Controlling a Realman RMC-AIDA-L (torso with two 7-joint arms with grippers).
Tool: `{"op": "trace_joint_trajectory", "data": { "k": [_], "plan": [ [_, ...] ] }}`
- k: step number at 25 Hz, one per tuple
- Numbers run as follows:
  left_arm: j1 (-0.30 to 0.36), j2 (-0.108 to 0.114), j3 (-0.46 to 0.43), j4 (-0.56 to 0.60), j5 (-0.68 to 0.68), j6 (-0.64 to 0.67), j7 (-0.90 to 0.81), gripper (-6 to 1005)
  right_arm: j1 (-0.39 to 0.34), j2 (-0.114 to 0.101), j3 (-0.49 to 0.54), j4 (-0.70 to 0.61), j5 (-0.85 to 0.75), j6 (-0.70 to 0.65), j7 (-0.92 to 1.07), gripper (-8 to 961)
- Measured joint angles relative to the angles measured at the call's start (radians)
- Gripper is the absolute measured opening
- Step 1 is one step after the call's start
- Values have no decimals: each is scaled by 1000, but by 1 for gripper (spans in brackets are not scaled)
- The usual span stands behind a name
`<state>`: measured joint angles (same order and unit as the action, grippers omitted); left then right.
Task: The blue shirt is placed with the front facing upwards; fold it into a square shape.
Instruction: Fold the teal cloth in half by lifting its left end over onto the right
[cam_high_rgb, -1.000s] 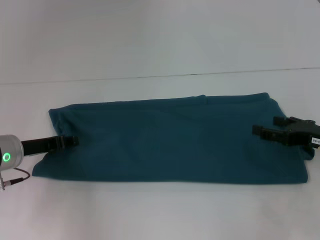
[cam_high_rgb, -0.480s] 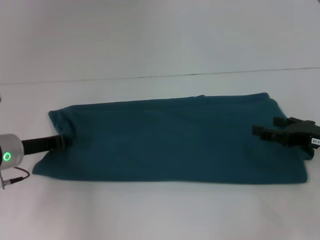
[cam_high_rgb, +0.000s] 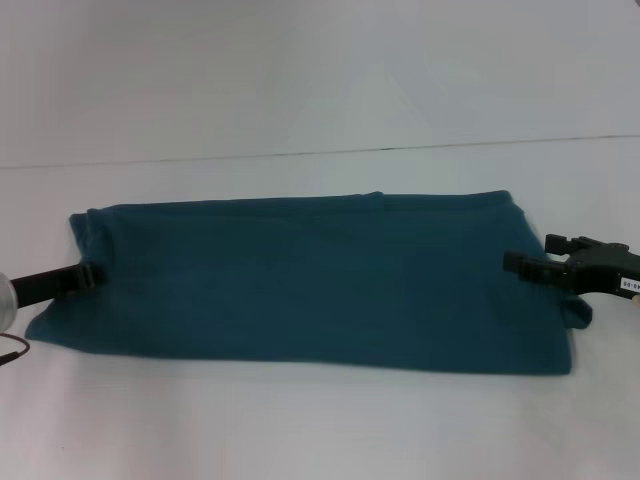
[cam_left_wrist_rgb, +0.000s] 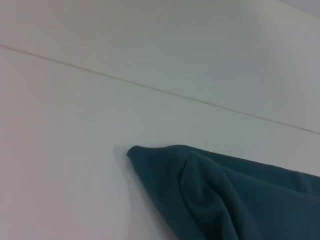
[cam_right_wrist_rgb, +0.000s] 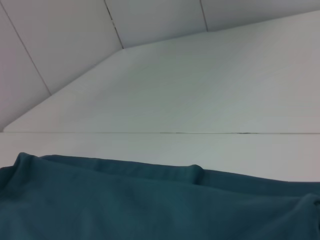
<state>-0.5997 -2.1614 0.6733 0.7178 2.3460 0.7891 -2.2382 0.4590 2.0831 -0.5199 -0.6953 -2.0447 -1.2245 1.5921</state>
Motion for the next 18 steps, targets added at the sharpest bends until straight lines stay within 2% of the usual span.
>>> {"op": "trace_joint_trajectory", "data": {
  "k": [11,18],
  "plan": [
    [22,-3,-4,26,-5,-91,-2,71,23,0,-8,24,-2,21,-4,930],
    [50,-4,80,89,-114,-56,2,71,40,-1,-12,51,-5,48,-12,930]
  ]
}}
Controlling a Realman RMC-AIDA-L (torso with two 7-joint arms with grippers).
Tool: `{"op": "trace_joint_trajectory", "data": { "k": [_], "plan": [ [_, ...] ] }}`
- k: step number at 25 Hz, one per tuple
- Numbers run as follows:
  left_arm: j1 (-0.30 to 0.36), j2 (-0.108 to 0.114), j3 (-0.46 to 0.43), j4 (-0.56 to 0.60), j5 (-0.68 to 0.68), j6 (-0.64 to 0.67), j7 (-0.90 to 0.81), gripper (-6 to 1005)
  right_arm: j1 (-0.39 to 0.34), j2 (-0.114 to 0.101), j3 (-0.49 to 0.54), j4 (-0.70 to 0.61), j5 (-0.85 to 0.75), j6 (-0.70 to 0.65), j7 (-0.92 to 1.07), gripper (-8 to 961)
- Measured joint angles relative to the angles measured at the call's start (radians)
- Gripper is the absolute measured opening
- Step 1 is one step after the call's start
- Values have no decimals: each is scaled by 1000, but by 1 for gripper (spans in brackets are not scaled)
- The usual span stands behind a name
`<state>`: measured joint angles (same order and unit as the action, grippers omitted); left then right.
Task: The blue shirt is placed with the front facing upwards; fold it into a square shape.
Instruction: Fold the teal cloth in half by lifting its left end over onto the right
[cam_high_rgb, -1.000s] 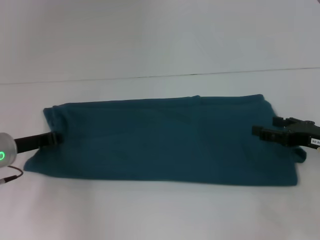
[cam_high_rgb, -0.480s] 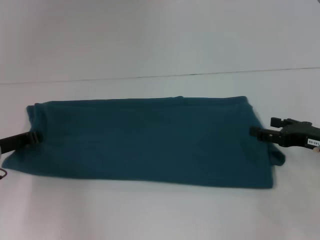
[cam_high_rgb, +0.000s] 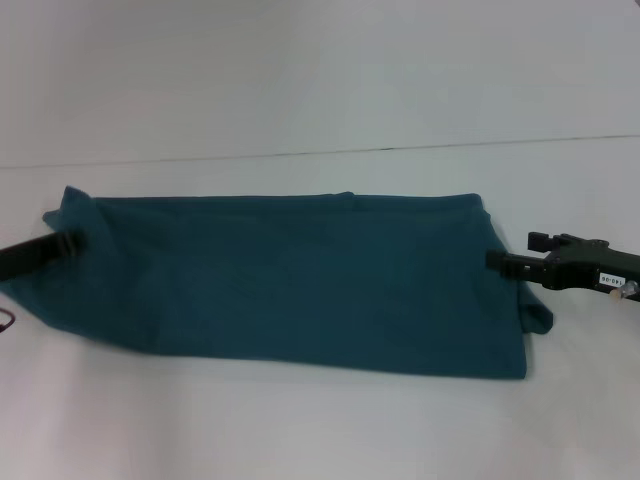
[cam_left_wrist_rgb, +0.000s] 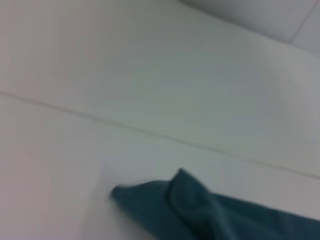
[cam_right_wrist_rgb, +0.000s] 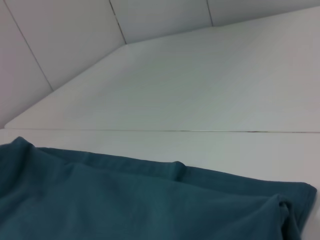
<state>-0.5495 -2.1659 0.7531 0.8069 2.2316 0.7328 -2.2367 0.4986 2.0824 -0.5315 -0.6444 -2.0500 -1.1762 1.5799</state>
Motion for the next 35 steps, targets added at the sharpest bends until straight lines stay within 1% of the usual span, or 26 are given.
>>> {"op": "trace_joint_trajectory", "data": {
  "k": [3,7,11,17,20,22,25,31,35],
  "plan": [
    [8,0,22,26,-48,33,1,71,1,-1,-2,6,0,5,-10,930],
    [11,-1,25,42,-98,85,20,71,1,-1,-2,9,-1,15,-37,929],
    [13,-2,25,43,-170,133,70,70,-6,-1,-14,9,-1,-3,-101,929],
    [16,-2,23,53,-254,203,125,70,-43,-5,-47,-8,-2,-137,-253,929],
    [17,-2,28,62,-273,234,137,71,-73,-3,-47,-47,-3,-220,-322,929],
    [14,-4,38,64,-276,243,140,71,-96,-2,-43,-77,-3,-276,-348,929],
    [13,-5,73,64,-285,244,141,70,-132,-9,-35,-119,2,-375,-372,929],
    [10,-7,130,66,-318,237,144,70,-206,-13,12,-215,4,-515,-382,928],
    [5,-8,159,66,-332,230,143,71,-238,-13,87,-240,3,-560,-382,928]
  ]
}}
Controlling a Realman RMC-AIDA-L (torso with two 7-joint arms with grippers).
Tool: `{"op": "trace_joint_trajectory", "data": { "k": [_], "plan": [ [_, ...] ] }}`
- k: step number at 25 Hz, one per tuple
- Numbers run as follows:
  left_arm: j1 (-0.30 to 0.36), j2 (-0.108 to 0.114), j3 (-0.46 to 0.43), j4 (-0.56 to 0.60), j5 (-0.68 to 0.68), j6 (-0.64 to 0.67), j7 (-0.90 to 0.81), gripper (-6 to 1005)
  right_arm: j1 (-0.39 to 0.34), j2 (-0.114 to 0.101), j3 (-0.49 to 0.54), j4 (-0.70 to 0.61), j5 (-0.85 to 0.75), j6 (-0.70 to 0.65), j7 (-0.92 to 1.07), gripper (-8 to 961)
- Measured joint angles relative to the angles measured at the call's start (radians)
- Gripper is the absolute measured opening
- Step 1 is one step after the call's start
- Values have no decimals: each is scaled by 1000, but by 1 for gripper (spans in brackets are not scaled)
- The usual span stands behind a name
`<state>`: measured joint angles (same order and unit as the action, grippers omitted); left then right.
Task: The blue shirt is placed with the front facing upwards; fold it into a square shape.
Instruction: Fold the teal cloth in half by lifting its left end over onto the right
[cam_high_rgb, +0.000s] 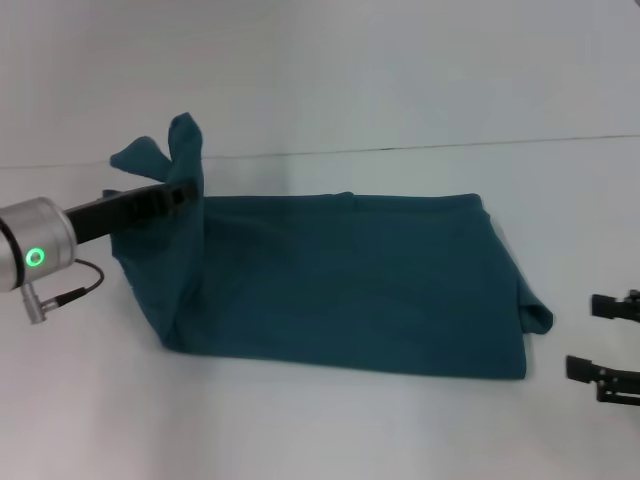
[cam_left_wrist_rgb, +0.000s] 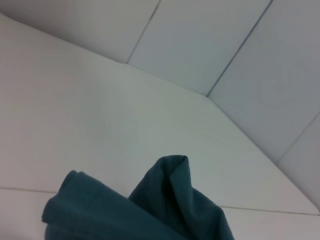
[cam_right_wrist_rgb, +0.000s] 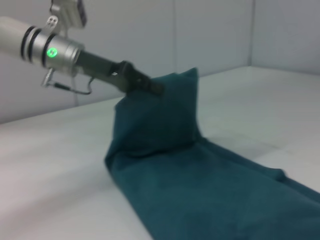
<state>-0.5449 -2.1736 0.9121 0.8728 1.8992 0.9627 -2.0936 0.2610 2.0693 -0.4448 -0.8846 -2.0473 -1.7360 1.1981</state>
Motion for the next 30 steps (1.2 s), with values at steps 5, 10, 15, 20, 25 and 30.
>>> {"op": "trace_joint_trajectory", "data": {
  "k": [5,10,15,20,25,30],
  "plan": [
    [-10,0,44,2,-21,-13,-6,71,-24,0,30,0,-3,-12,-2,928],
    [-27,0,95,6,-22,-36,-34,70,-35,-2,29,0,-28,-57,-2,928],
    [-39,-2,164,6,-29,-71,-70,71,-41,-19,47,-1,-39,-112,-5,927],
    [-46,-2,266,6,-89,-103,-77,71,-46,-27,77,0,-39,-118,-8,927],
    [-64,-2,354,8,-148,-137,-95,70,-49,-30,79,5,-40,-108,-18,927],
    [-73,-2,419,23,-194,-165,-105,70,-55,-32,80,11,-42,-98,-21,927]
  ]
}}
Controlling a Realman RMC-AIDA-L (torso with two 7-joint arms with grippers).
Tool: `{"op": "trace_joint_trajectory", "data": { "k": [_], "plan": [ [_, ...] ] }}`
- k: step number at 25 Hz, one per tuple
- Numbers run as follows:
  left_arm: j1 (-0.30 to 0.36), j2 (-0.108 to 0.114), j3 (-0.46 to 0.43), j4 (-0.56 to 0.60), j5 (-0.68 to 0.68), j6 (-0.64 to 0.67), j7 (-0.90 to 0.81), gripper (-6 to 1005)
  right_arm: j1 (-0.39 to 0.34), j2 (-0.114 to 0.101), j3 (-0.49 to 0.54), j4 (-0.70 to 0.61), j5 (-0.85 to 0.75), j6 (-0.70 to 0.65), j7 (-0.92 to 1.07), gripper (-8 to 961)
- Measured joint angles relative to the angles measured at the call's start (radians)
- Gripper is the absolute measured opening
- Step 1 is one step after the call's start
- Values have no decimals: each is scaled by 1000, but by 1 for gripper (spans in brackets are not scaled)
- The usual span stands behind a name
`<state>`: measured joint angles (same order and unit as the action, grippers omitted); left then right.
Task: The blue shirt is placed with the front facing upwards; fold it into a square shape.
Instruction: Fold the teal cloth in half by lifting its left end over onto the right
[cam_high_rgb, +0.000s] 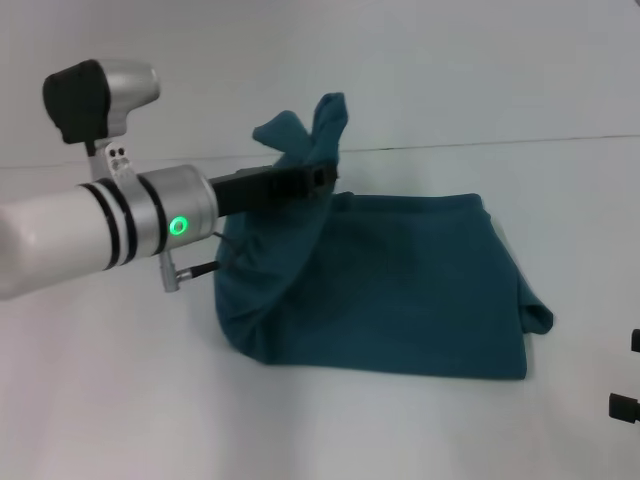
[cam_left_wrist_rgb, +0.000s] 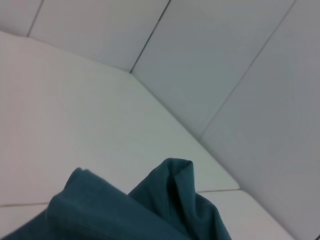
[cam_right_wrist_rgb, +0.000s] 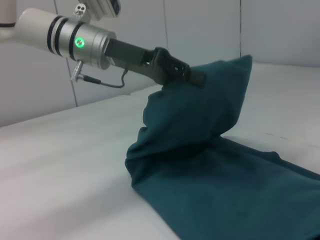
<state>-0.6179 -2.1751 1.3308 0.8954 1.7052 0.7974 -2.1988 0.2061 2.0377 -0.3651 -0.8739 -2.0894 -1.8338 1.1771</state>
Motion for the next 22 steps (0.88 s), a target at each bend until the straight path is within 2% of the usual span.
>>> {"op": "trace_joint_trajectory", "data": {
  "k": [9,15,22],
  "plan": [
    [-30,0,87,10,-62,-74,-39,71,-14,3,1,4,-1,22,-12,926],
    [-61,0,185,-1,-70,-157,-84,70,-18,4,2,4,-2,29,-23,926],
    [-75,0,257,-6,-122,-187,-100,71,-17,3,2,18,-2,45,-28,926]
  ]
}}
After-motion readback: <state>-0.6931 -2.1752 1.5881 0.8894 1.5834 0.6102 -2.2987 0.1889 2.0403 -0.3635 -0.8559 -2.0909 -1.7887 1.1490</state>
